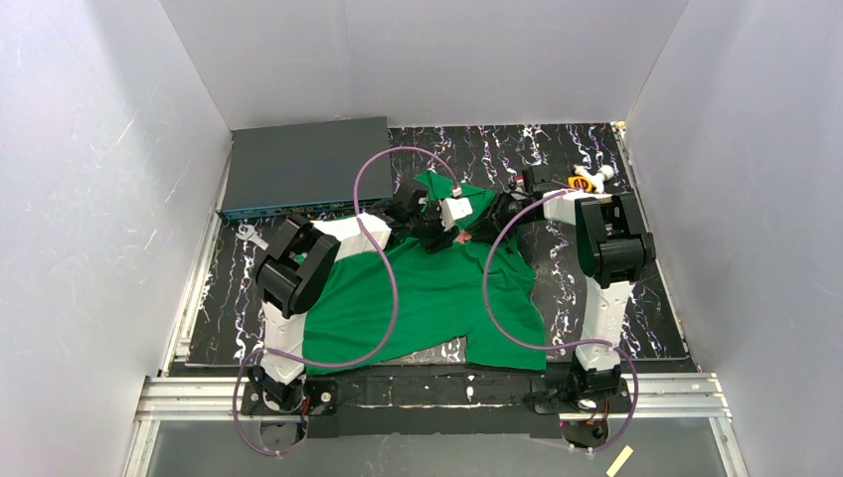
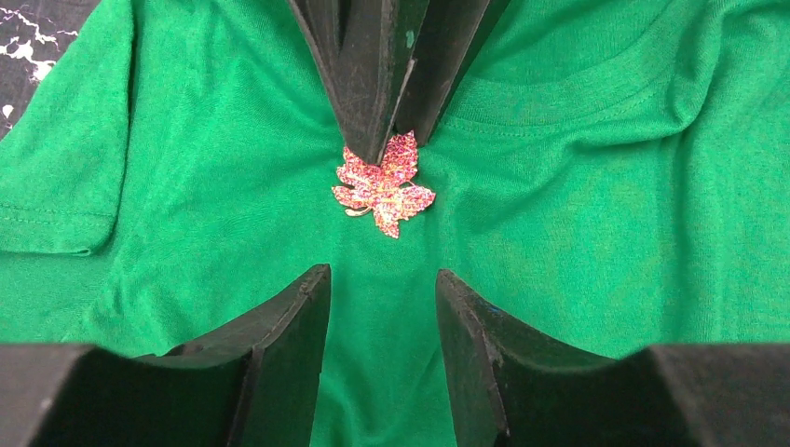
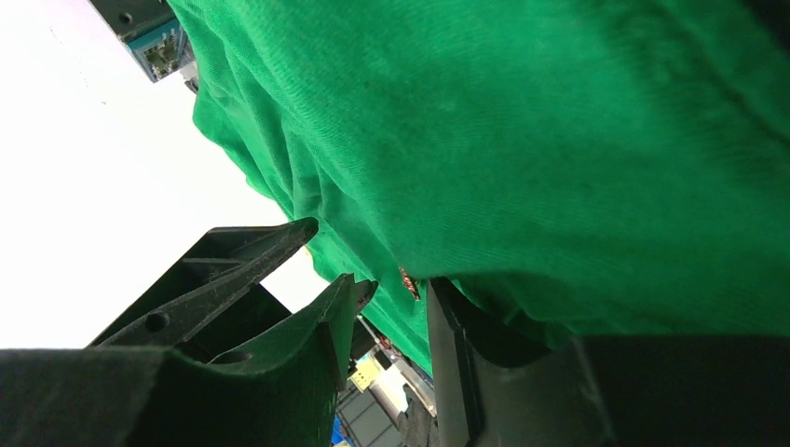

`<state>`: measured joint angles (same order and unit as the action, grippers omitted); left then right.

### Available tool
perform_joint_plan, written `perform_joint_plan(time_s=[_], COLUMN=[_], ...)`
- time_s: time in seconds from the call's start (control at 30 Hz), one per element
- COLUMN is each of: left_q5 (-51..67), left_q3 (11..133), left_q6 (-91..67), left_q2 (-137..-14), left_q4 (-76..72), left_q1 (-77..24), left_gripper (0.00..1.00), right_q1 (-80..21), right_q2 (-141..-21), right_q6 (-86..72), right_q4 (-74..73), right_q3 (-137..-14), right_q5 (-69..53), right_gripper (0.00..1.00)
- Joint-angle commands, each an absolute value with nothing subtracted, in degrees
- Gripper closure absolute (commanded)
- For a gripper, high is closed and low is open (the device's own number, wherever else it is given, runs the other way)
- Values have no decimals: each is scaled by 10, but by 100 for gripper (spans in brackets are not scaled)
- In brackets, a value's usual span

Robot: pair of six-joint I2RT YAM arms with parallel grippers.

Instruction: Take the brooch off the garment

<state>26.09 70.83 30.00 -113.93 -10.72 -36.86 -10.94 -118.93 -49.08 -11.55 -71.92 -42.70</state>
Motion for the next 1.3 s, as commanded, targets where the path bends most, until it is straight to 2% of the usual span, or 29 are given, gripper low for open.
perform_joint_plan(time_s=[0.0,0.43,0.63,0.73,0.93,1.1,1.27], left_q5=[262,265,269,272,275,274,267], left_q3=[703,702,701,696,671,601,592], left_q6=[303,307,307,314,337,389,402], left_q2=[-1113,-1115,-1115,-1116,-1119,-1111,-1107], left_q4=[-115,-119,-130,-140,-198,-316,-344], left_q1=[-365,-361,-360,-359,-359,-359,-359], left_gripper=[55,55,54,52,50,40,40], right_q1=[-117,-124,-124,-124,-124,-122,-120], right_q2=[-1193,-1195,-1202,-1203,-1200,-1197,-1191], right_q6=[-506,-517,-511,-511,-535,-557,-574], right_q4=[-92,-76,-84,-86,-73,-67,-62], right_q3=[-746,-754,-761,-764,-754,-745,-736], right_q5=[-446,-453,-445,-446,-461,-476,-492], right_gripper=[58,66,82,98,99,99,99])
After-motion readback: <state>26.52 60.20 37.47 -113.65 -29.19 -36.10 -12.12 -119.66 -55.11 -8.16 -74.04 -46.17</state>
